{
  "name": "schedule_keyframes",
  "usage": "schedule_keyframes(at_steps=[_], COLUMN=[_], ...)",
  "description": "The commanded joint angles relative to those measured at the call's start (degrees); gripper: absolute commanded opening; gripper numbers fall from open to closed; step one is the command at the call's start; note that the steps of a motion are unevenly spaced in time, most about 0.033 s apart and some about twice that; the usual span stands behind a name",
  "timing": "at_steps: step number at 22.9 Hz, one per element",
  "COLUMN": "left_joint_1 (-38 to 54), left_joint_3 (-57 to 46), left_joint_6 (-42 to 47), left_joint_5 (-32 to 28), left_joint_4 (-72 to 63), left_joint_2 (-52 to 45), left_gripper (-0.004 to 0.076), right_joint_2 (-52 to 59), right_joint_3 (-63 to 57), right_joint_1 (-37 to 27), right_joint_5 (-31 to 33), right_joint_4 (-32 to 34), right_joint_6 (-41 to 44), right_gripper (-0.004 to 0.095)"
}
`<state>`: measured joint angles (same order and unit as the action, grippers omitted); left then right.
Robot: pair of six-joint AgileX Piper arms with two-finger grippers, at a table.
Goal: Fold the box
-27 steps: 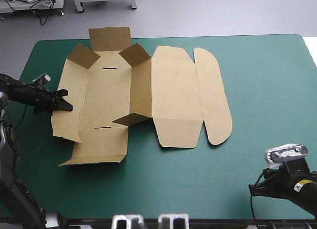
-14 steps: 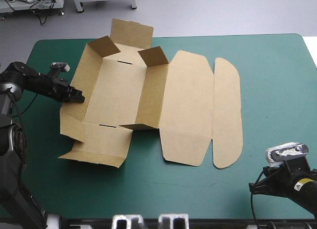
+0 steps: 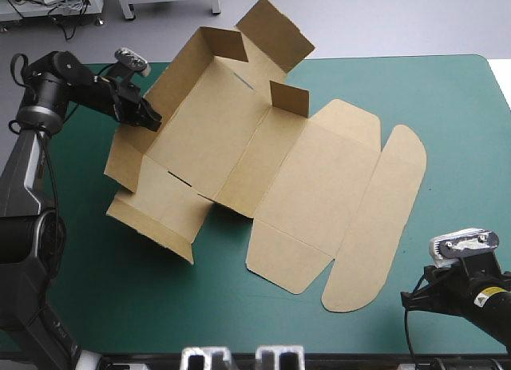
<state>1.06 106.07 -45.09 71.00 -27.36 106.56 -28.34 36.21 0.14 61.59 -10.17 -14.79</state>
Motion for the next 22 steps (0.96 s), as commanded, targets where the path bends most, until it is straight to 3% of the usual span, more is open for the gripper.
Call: schedule_keyframes(at_steps=[1, 10, 14, 17, 22], left_joint_1=[-5.5, -17.1, -17.7, -19.9, -28.9], left_joint_3=[5.7, 12.0, 12.0, 12.0, 12.0], left_joint_6=[-3.3, -12.6, -13.1, -14.6, -19.5], left_joint_5=[2.9, 2.4, 1.5, -1.4, -10.1], left_joint_4=[1.9, 22.4, 17.5, 11.1, 19.1], left_joint_2=[-4.4, -4.3, -4.4, -4.5, -4.5], left_gripper=[0.0006, 0.0006, -0.0010, -0.0010, -0.0010], right_joint_2=[-0.7, -0.7, -0.7, -3.1, -10.4], right_joint_3=[1.6, 1.6, 3.1, 5.5, 10.0], right_joint_1=[0.0, 0.0, 0.0, 0.0, 0.0], right_joint_5=[-4.8, -11.8, -15.7, -19.4, -20.5], right_joint_4=[-3.1, -5.7, -5.8, -1.4, -1.3], right_joint_6=[0.2, 1.4, 2.7, 1.8, 2.9], right_gripper=[-0.0020, -0.0020, -0.0020, -0.0020, -0.0020])
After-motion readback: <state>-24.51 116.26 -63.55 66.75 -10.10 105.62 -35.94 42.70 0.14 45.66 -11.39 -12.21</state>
